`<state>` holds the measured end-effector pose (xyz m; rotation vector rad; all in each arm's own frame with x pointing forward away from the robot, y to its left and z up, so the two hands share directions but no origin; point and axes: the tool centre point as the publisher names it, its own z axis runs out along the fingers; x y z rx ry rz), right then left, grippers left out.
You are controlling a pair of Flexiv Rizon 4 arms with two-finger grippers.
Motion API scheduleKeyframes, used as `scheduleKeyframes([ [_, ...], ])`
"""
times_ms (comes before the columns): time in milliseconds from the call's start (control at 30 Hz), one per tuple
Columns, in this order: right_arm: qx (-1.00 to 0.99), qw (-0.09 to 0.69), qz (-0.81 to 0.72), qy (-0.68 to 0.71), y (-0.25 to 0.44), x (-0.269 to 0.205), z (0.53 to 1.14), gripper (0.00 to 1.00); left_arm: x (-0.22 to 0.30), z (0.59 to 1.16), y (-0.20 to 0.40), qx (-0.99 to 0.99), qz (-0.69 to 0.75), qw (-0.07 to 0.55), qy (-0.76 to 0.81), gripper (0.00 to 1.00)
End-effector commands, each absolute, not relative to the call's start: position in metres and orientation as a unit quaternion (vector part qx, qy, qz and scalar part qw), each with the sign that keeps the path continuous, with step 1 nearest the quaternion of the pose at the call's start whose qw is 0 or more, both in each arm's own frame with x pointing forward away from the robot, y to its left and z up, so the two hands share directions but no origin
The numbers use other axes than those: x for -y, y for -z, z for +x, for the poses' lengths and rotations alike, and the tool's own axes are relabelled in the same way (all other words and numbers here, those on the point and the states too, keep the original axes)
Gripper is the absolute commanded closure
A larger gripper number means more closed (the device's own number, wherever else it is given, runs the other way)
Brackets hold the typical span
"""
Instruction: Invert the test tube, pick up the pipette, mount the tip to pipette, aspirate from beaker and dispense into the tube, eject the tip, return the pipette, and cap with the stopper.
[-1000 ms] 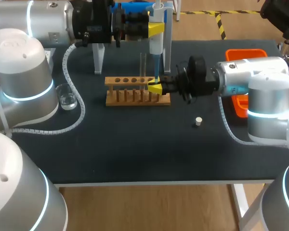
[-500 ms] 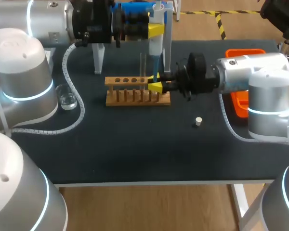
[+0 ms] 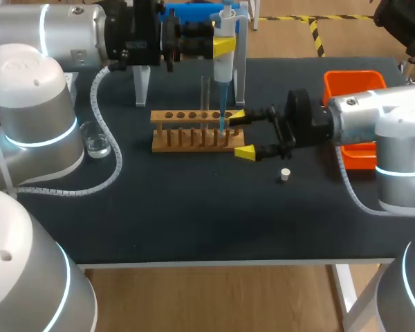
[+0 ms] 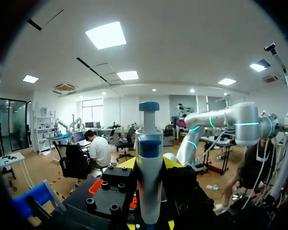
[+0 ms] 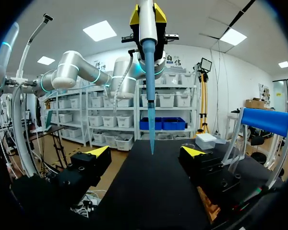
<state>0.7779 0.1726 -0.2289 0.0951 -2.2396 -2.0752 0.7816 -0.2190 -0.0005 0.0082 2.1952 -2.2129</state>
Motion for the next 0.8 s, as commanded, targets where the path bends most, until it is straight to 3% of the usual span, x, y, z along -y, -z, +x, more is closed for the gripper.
scheduleKeyframes([
  [33, 0.738, 0.034, 0.027, 0.673, 0.229, -0.148, 0.769, 0.0, 0.219, 0.781, 0.001, -0.703, 0.003, 0.013, 0.711, 1.0],
  [467, 0.76, 0.004, 0.038, 0.649, 0.232, -0.106, 0.764, 0.0, 0.219, 0.781, 0.001, -0.703, 0.003, 0.013, 0.711, 1.0],
  [800, 0.76, 0.004, 0.038, 0.649, 0.232, -0.106, 0.764, 0.0, 0.219, 0.781, 0.001, -0.703, 0.003, 0.013, 0.711, 1.0],
])
